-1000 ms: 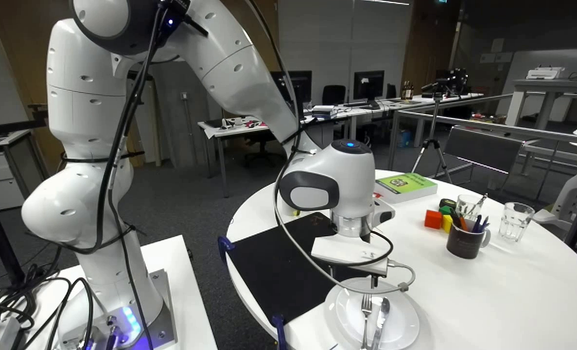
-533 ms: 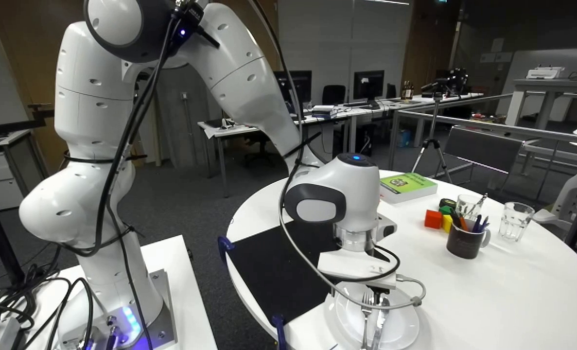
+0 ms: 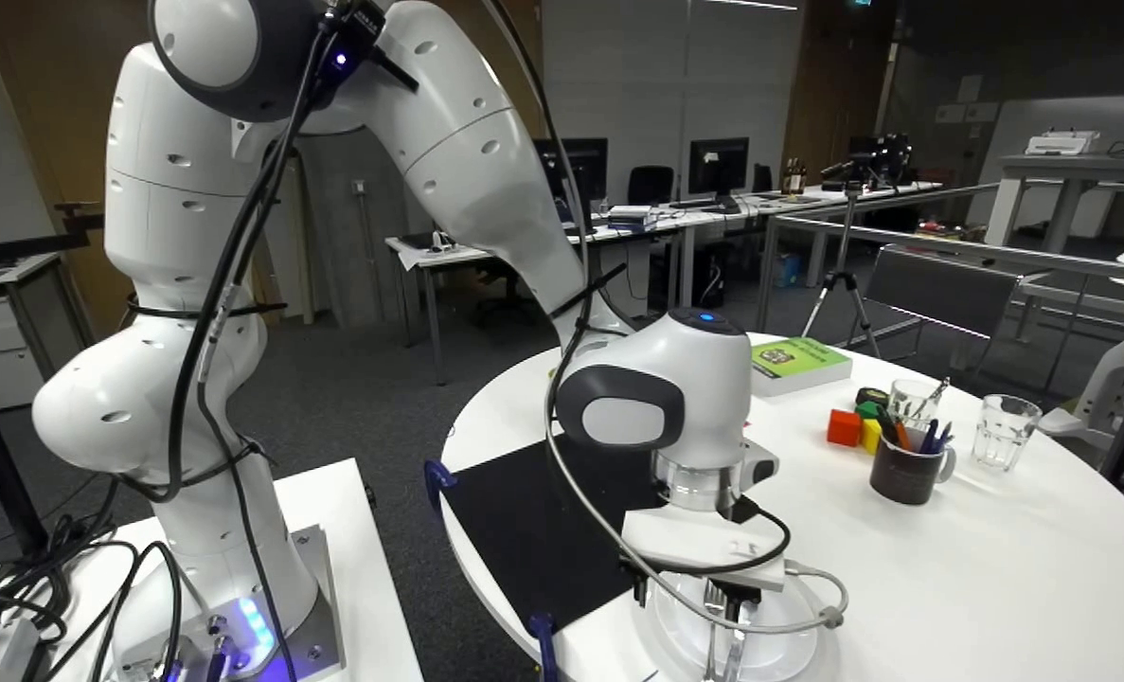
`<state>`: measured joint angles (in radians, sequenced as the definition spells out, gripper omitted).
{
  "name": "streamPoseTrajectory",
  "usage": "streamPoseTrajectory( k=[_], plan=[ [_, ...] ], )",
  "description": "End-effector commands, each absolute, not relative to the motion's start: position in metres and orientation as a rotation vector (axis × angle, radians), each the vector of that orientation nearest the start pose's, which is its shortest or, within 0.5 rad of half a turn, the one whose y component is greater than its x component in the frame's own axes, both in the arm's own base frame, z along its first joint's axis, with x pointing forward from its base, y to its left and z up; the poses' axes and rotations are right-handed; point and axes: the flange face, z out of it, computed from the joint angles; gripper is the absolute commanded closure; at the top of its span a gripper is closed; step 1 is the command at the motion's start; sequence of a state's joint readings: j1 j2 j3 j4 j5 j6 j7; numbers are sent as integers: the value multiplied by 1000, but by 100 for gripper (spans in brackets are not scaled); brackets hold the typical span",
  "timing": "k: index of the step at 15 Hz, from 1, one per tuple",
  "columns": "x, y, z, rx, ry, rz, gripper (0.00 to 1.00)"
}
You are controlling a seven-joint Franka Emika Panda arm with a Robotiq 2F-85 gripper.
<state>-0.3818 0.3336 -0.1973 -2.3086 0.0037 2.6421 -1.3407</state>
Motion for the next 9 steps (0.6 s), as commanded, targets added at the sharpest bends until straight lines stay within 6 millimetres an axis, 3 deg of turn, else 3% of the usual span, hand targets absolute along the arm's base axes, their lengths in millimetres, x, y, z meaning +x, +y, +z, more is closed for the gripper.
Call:
streamPoseTrajectory(
  k=[1,9],
  plan=[
    [439,-292,204,-2944,-1186,88,0],
    [446,-280,200,-3011,-1209,-60,0]
  ],
)
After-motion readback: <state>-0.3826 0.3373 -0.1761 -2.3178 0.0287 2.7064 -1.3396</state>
